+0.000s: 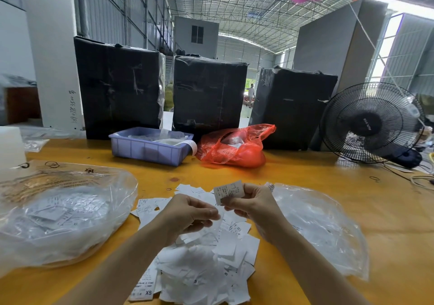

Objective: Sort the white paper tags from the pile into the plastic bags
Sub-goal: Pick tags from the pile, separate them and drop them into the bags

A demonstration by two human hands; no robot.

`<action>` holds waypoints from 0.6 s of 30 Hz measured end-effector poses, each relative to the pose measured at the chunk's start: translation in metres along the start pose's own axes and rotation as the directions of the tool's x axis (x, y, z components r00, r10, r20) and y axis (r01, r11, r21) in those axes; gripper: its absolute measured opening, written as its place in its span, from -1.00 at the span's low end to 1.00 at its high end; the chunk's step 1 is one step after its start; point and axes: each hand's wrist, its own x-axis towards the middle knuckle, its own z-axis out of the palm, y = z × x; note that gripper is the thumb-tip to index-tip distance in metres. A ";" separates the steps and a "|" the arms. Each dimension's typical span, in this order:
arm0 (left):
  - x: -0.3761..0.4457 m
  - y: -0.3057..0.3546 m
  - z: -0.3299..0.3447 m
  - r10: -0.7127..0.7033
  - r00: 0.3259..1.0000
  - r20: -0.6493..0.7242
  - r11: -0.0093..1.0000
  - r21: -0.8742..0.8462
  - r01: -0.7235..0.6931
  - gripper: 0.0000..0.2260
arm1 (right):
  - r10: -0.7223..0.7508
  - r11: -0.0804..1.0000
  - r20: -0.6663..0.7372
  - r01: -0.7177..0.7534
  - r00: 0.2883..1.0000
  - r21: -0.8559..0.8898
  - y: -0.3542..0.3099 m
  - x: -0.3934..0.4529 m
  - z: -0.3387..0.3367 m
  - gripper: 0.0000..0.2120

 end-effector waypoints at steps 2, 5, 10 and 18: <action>0.000 0.001 0.001 0.000 1.000 0.000 1.000 0.005 0.000 -0.97 | -0.013 1.000 0.014 0.013 1.000 -0.018 0.002 0.000 0.002 -0.84; 0.000 0.001 0.001 0.002 1.000 0.001 1.000 0.002 -0.002 -0.97 | -0.020 1.000 0.015 0.020 1.000 -0.018 0.005 0.000 0.003 -0.84; 0.000 0.001 0.000 0.005 1.000 -0.008 1.000 -0.009 -0.005 -0.98 | -0.012 0.999 0.021 0.013 1.000 -0.044 0.005 0.000 0.002 -0.85; 0.001 0.002 0.000 0.004 0.998 -0.068 0.998 -0.065 -0.008 -0.97 | 0.192 0.972 0.131 -0.169 0.973 -0.165 0.004 -0.002 0.001 -0.86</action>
